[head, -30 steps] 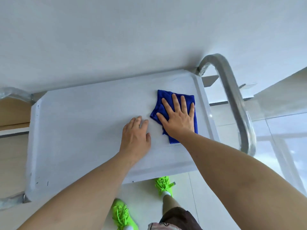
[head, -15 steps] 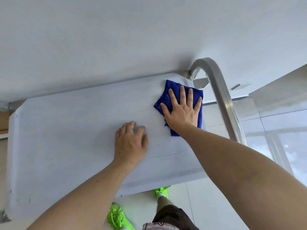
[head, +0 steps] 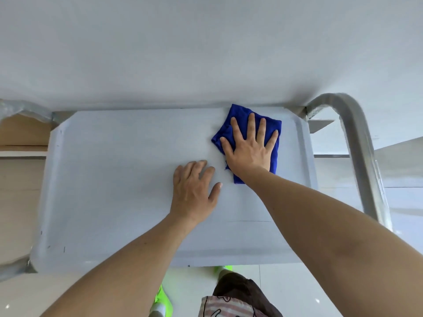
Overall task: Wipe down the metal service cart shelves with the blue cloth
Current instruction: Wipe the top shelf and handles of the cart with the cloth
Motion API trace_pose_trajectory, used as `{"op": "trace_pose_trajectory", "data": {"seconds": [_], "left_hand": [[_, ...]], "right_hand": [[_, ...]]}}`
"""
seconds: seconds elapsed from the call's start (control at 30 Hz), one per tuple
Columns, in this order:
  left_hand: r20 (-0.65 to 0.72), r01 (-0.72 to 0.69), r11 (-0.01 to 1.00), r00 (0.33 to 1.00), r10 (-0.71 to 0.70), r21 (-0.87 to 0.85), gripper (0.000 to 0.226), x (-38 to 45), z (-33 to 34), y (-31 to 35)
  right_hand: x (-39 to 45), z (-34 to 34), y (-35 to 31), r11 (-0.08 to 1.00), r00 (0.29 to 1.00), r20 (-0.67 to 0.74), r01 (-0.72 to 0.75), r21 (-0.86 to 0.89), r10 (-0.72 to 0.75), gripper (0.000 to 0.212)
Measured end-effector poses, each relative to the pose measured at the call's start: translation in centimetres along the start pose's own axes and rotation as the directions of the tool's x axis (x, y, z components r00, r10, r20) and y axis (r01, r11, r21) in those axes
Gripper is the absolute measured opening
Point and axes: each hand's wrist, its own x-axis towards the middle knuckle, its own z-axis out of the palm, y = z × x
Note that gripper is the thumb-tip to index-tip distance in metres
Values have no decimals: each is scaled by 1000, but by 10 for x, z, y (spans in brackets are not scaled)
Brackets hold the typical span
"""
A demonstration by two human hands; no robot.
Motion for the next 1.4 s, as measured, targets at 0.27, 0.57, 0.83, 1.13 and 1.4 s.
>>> {"op": "trace_pose_trajectory", "data": {"seconds": [0.27,0.57,0.83,1.13,1.4], "left_hand": [[-79,318,948,945,-316,13,45,-56,-41,-135],[-123,503,864,858,-499,1,45,-160,-66,-229],[-179,446,894,877,-447,-45,43,-196,-61,-250],[-188,356,927,908,-374,-121,33,-233,-56,-255],[-84,227,962,967,-242,-151,39,-298,-51,-266]], "right_hand": [[-16,23,-142,977,978,51,206,-54,-203,72],[-28,48,-304,918,922,101,384,-98,-374,75],[-59,68,-378,881,886,90,463,-97,-455,73],[-141,82,-377,869,871,108,489,-82,-480,71],[-249,100,-346,901,902,95,427,-71,-420,69]]}}
